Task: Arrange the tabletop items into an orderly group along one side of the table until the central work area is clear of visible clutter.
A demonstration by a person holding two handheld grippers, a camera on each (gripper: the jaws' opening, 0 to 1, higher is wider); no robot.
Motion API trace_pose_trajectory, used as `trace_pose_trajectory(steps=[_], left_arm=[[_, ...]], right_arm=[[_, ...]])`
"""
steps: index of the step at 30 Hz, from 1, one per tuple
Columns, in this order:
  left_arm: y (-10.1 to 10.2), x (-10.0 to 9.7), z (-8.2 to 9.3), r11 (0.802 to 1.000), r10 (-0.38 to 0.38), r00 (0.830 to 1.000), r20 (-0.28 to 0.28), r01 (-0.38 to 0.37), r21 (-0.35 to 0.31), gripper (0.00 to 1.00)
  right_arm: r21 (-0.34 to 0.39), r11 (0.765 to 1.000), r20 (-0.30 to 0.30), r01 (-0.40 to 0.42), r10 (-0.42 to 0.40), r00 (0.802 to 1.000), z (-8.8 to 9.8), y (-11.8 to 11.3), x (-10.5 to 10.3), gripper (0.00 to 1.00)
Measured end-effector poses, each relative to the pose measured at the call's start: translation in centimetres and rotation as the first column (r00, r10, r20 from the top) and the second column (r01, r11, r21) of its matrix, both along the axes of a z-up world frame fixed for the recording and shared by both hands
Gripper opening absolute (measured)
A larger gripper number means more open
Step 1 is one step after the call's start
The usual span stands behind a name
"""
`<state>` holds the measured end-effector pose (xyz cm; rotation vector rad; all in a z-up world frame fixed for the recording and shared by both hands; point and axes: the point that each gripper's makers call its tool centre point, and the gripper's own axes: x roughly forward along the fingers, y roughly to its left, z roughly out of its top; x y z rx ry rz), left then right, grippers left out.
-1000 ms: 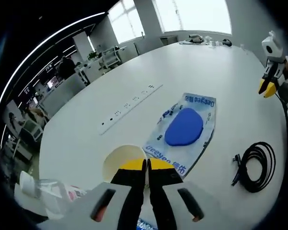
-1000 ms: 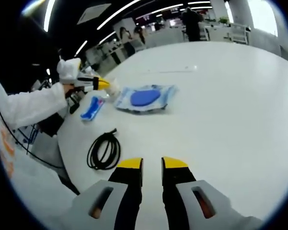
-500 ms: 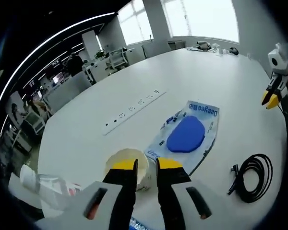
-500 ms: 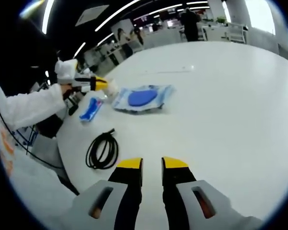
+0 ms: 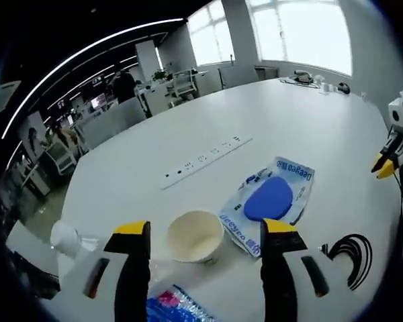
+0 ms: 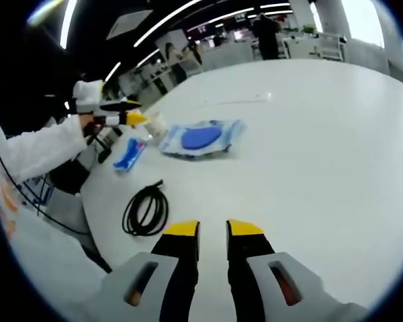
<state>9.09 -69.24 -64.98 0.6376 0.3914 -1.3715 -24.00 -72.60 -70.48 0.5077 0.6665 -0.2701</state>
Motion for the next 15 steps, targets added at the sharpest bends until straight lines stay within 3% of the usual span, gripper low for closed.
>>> trace_pose_trajectory(steps=[15], left_arm=[[2.0, 0.3, 1.8, 0.998, 0.047, 0.999, 0.012, -0.047, -0.029, 0.67]], right_arm=[[-0.005, 1.000, 0.009, 0.003, -0.003, 1.000, 0.2, 0.7, -0.8, 0.13]])
